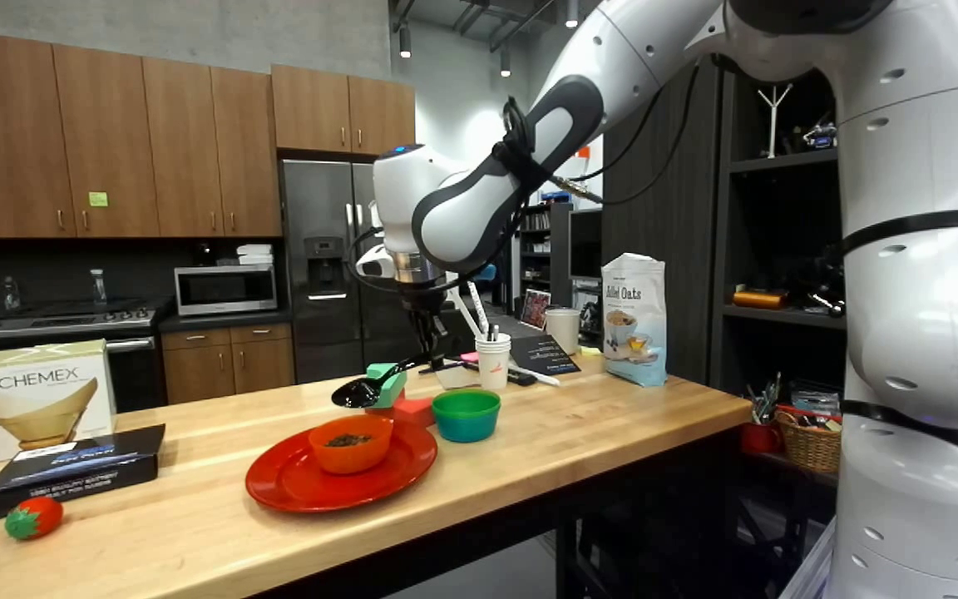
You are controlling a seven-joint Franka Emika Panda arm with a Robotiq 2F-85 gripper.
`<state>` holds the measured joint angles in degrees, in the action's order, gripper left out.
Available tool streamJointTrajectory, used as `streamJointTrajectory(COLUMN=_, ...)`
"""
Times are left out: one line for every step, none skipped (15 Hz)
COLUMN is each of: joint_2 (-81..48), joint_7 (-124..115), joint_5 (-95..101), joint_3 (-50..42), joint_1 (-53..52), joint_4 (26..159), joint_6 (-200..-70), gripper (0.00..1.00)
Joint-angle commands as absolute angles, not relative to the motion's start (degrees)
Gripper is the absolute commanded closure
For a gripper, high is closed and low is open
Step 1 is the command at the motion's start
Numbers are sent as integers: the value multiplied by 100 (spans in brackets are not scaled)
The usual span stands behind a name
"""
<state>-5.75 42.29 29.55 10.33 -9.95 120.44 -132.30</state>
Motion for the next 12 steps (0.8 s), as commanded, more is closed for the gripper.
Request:
streamJointTrajectory(joint_2=-697, joint_7=4333, joint_5=2751, joint_3=1070, joint_1=-1015, joint_4=11890, joint_6=-13103, gripper=94)
streamJointTrajectory(joint_2=-721, joint_7=4325, joint_5=2735, joint_3=1080, joint_1=-1021, joint_4=11894, joint_6=-13108, gripper=94)
streamJointTrajectory(joint_2=-744, joint_7=4308, joint_5=2739, joint_3=1088, joint_1=-1028, joint_4=11891, joint_6=-13108, gripper=94)
streamJointTrajectory(joint_2=-761, joint_7=4290, joint_5=2751, joint_3=1092, joint_1=-1035, joint_4=11902, joint_6=-13124, gripper=94)
streamJointTrajectory(joint_2=-780, joint_7=4286, joint_5=2770, joint_3=1096, joint_1=-1045, joint_4=11906, joint_6=-13134, gripper=94)
streamJointTrajectory(joint_2=-796, joint_7=4259, joint_5=2809, joint_3=1097, joint_1=-1055, joint_4=11909, joint_6=-13132, gripper=94)
streamJointTrajectory(joint_2=-803, joint_7=4223, joint_5=2859, joint_3=1095, joint_1=-1069, joint_4=11919, joint_6=-13143, gripper=94)
streamJointTrajectory(joint_2=-816, joint_7=4202, joint_5=2899, joint_3=1092, joint_1=-1081, joint_4=11924, joint_6=-13150, gripper=94)
streamJointTrajectory(joint_2=-831, joint_7=4155, joint_5=2957, joint_3=1086, joint_1=-1097, joint_4=11919, joint_6=-13135, gripper=94)
streamJointTrajectory(joint_2=-842, joint_7=4115, joint_5=3018, joint_3=1081, joint_1=-1112, joint_4=11924, joint_6=-13144, gripper=94)
streamJointTrajectory(joint_2=-855, joint_7=4074, joint_5=3087, joint_3=1077, joint_1=-1126, joint_4=11921, joint_6=-13137, gripper=94)
streamJointTrajectory(joint_2=-864, joint_7=4025, joint_5=3163, joint_3=1074, joint_1=-1144, joint_4=11925, joint_6=-13129, gripper=94)
